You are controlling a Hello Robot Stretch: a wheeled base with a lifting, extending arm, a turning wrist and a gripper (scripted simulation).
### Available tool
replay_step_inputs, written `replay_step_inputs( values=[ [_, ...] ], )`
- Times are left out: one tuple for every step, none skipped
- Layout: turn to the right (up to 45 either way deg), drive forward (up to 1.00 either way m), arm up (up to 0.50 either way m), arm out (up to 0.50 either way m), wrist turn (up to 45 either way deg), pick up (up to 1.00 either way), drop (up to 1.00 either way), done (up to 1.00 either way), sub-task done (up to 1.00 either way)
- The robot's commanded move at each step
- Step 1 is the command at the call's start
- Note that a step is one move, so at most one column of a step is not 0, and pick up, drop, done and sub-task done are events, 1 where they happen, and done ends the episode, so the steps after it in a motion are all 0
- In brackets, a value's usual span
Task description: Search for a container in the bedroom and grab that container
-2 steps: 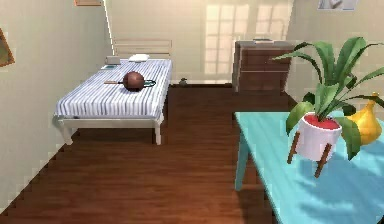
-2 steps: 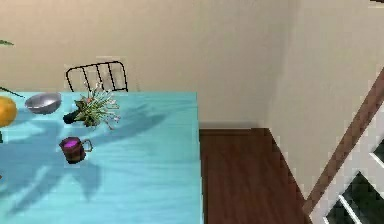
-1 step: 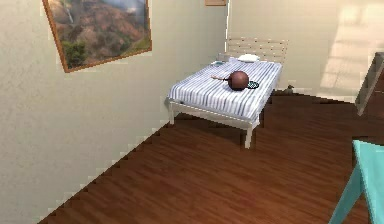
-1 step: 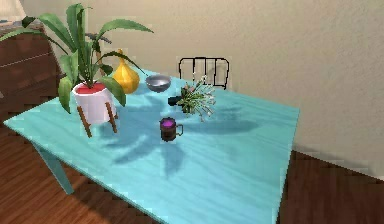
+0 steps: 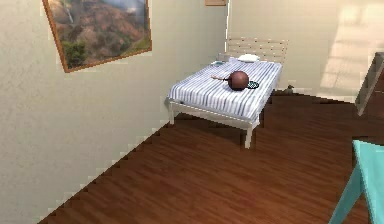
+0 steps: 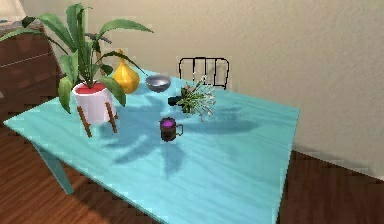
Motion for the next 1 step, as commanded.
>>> replay_step_inputs(
  values=[
    [0.0,0.00,0.34,0.00,0.0,0.00,0.00,0.00,0.00]
  ],
)
